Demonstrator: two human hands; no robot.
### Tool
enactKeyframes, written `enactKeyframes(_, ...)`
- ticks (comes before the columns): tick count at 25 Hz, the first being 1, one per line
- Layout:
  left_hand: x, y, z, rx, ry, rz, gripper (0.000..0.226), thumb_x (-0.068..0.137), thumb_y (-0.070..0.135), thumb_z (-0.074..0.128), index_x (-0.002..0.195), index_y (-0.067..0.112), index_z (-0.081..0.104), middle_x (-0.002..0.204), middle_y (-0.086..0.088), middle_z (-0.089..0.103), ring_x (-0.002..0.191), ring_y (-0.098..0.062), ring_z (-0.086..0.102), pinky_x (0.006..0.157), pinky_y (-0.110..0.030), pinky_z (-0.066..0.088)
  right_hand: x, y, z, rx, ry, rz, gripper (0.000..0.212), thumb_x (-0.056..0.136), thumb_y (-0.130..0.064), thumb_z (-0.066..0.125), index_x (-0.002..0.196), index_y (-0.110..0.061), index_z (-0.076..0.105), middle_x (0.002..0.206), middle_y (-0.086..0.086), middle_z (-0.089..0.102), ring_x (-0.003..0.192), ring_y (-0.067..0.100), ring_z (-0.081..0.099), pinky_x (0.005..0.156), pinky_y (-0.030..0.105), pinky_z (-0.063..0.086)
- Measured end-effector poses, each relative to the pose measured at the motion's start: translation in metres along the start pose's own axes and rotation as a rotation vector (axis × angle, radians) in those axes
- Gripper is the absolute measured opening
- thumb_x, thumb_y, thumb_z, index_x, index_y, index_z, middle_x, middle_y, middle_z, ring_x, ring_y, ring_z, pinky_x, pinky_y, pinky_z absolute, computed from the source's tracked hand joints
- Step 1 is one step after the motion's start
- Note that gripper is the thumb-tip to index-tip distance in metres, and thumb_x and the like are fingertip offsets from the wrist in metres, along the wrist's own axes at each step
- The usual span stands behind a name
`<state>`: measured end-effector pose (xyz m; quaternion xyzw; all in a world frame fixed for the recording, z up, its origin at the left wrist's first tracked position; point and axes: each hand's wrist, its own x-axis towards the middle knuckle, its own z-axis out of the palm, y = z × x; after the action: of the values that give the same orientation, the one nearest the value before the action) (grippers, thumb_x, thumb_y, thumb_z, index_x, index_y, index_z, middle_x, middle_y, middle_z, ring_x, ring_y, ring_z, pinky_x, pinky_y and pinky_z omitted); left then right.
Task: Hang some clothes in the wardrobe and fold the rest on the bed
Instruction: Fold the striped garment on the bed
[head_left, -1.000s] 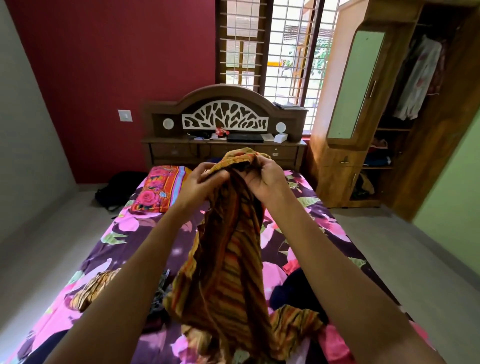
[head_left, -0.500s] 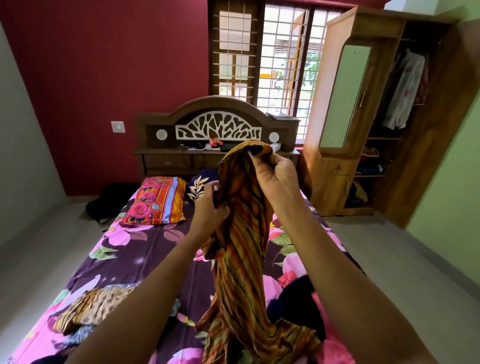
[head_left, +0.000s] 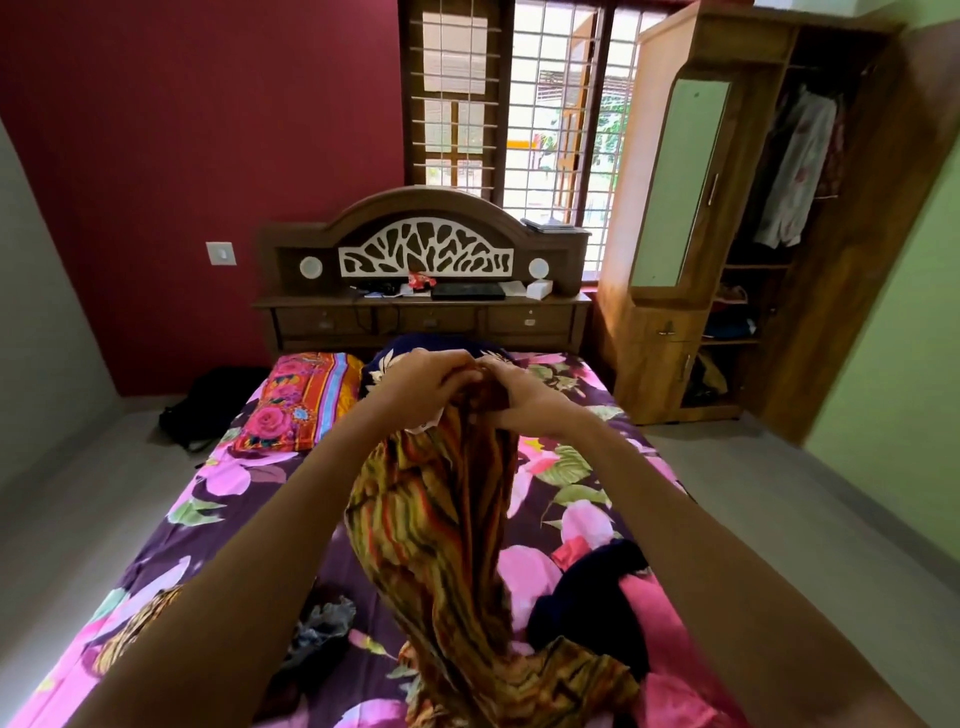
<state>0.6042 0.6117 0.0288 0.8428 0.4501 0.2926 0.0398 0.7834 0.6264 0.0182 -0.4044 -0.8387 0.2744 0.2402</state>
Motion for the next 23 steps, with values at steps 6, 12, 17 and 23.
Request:
enactKeyframes(6,-0.009,-0.006,-0.026,-0.155,0.01,-0.045,0.012,0.092,0.023,0.057,0.099,0.017,0.064,0.086,0.003,0.065,0.08,-0.005,0.063,0.072,-0.024,0.052,0.002,-0.011,-0.024,0.028,-0.092,0.053,0.029,0.08,-0.03,0.074,0.091,-0.004,0.066,0.073,-0.001,0.061,0.068,0.01,0.057,0.066,0.025,0.046)
enactKeyframes(12,-0.021,-0.011,-0.023,-0.114,-0.073,-0.123,0.029,0.068,0.025,0.082,0.09,0.023,0.063,0.077,0.011,0.064,0.071,0.001,0.06,0.063,-0.015,0.044,0.003,-0.028,-0.044,-0.08,0.241,-0.169,0.032,0.071,-0.024,0.082,0.068,0.002,0.064,0.063,0.012,0.062,0.059,0.013,0.056,0.063,0.014,0.044)
enactKeyframes(17,-0.023,-0.033,-0.019,0.046,-0.004,-0.364,0.01,0.084,0.022,0.067,0.083,0.012,0.069,0.081,-0.008,0.063,0.079,-0.023,0.06,0.056,-0.023,0.035,-0.002,-0.018,-0.055,-0.645,0.455,-0.011,0.03,0.083,-0.042,0.068,0.086,-0.013,0.064,0.078,0.0,0.062,0.076,0.016,0.062,0.077,0.034,0.053)
enactKeyframes(23,-0.017,-0.027,-0.014,-0.132,0.054,-0.498,0.018,0.093,0.015,0.055,0.11,0.009,0.058,0.1,-0.011,0.063,0.091,-0.023,0.057,0.071,-0.027,0.039,-0.013,-0.012,-0.046,-0.707,0.327,0.323,0.032,0.088,-0.036,0.063,0.104,-0.009,0.057,0.097,0.008,0.062,0.093,0.023,0.063,0.085,0.04,0.053)
